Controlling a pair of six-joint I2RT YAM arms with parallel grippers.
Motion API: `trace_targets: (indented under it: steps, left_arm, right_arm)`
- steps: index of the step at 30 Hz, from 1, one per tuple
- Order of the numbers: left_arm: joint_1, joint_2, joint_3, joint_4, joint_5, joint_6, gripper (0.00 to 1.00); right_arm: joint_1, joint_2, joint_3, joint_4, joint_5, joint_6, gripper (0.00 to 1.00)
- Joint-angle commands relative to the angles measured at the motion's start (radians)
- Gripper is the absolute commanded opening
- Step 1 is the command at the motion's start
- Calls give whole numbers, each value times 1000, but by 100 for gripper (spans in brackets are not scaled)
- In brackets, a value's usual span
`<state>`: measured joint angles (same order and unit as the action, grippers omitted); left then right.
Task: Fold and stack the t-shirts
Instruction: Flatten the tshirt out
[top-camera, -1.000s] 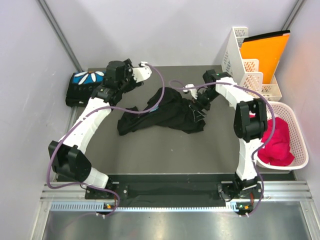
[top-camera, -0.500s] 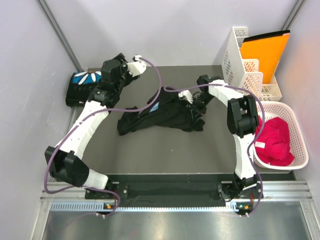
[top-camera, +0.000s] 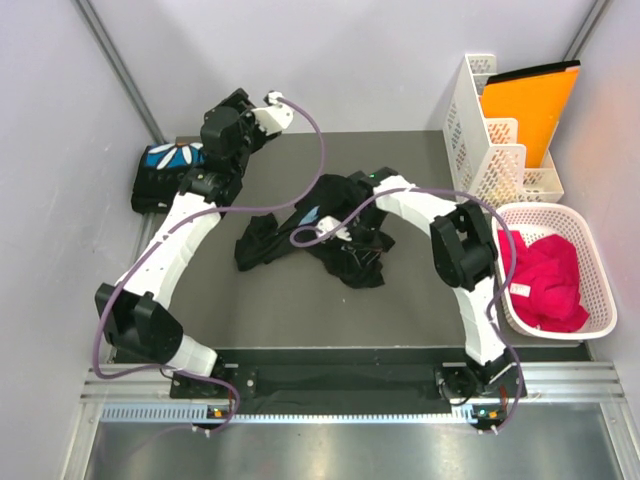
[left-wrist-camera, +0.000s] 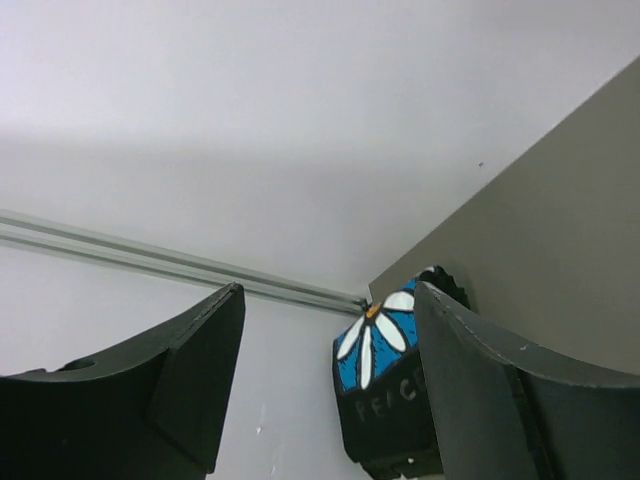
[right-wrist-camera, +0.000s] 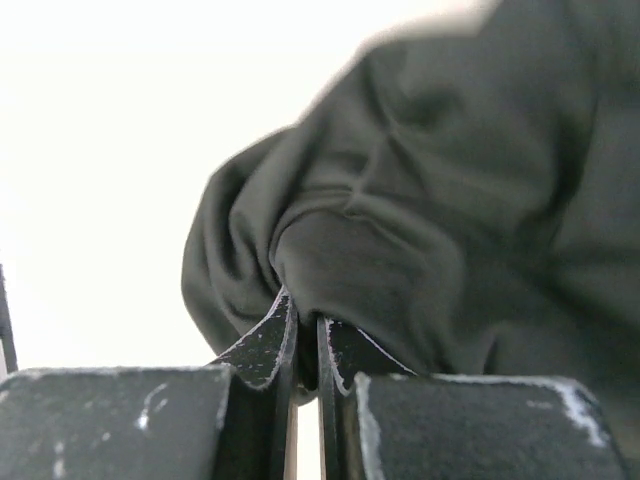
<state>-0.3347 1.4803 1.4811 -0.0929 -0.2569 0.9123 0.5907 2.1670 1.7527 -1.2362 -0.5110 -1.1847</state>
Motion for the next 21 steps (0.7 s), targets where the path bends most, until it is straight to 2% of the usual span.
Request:
trace_targets:
  steps: [1,5,10,11,12,13,15,18,21]
  left_arm:
    - [5,34,85,119,-19,-38,73]
    - [5,63,113,127,-7,-61,72]
    - [3,75,139,134,21,-89,72]
    - [2,75,142,136,22,-95,72]
    - [2,75,143,134,22,-99,72]
    - [2,72,143,134,24,-101,72]
    - [2,67,134,139,22,-101,72]
    - [2,66,131,145,18,-96,73]
    - [2,63,128,154,18,-93,73]
  right_arm:
    - [99,-35,158,-86,-90,-90,0]
    - [210,-7,257,-121,-130,-96,0]
    - [279,13,321,-117,-144,-96,1]
    - [288,13,321,-118,-141,-98,10]
    - [290,11,320,-118,-142,-99,40]
    - [290,10,311,-114,-144,-93,51]
    - [279,-10,289,-106,-133,-90,67]
    - [219,-73,214,-28,-138,-38,75]
    - [121,-120,173,43,-156,40,76]
